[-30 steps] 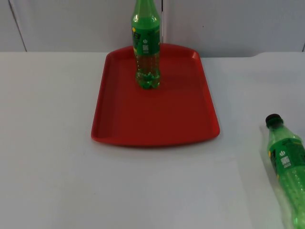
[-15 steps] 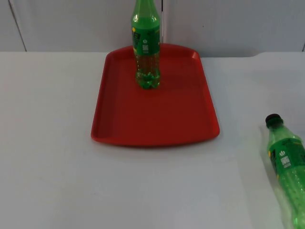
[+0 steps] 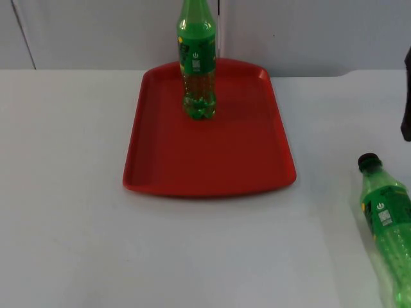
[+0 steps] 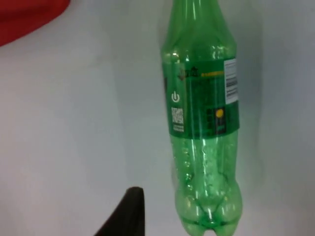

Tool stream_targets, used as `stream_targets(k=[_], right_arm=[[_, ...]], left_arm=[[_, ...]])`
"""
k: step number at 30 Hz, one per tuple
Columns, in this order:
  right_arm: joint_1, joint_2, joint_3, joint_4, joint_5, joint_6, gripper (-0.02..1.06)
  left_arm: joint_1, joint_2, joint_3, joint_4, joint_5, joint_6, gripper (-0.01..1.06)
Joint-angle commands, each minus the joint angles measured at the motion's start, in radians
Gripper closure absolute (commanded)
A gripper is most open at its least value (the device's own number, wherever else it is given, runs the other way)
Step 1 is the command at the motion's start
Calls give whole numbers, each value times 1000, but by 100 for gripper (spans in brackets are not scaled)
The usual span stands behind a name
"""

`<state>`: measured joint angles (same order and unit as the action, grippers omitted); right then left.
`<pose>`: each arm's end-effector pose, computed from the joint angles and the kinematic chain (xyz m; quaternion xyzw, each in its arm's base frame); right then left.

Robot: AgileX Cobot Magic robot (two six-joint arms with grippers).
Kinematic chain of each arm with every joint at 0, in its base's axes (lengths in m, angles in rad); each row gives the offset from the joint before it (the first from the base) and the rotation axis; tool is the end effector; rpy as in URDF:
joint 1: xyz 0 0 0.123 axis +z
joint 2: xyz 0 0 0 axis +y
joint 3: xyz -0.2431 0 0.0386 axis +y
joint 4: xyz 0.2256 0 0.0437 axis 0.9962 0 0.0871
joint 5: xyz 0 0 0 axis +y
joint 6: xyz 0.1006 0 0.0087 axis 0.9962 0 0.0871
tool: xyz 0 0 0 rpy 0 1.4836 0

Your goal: Place the bottle upright on the tray.

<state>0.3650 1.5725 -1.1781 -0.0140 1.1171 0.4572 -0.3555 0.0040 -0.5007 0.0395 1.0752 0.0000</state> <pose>0.2608 0.0983 0.2198 0.0434 0.9964 0.0233 0.0697 0.0233 -0.0049 0.2608 0.1508 0.8443 -0.0714 0.5092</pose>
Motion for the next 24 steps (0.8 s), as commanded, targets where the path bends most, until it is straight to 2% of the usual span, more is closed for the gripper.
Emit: stream_targets(k=[1,7,10,12,24], right_arm=[[9,28,-7,-5,-18,25,1],[19,112,-2,-10,-92,66,1],[78,137,22,-116,-196,164,1],[94,146,24,-144,-219,192,1],[98,268,24,-118,-303,212,1]], left_arm=[[-3,-4,5,2,0,0,0],[-3,-4,5,2,0,0,0],[-3,-4,5,2,0,0,0],[-3,-4,5,2,0,0,0],[-3,-4,5,2,0,0,0]])
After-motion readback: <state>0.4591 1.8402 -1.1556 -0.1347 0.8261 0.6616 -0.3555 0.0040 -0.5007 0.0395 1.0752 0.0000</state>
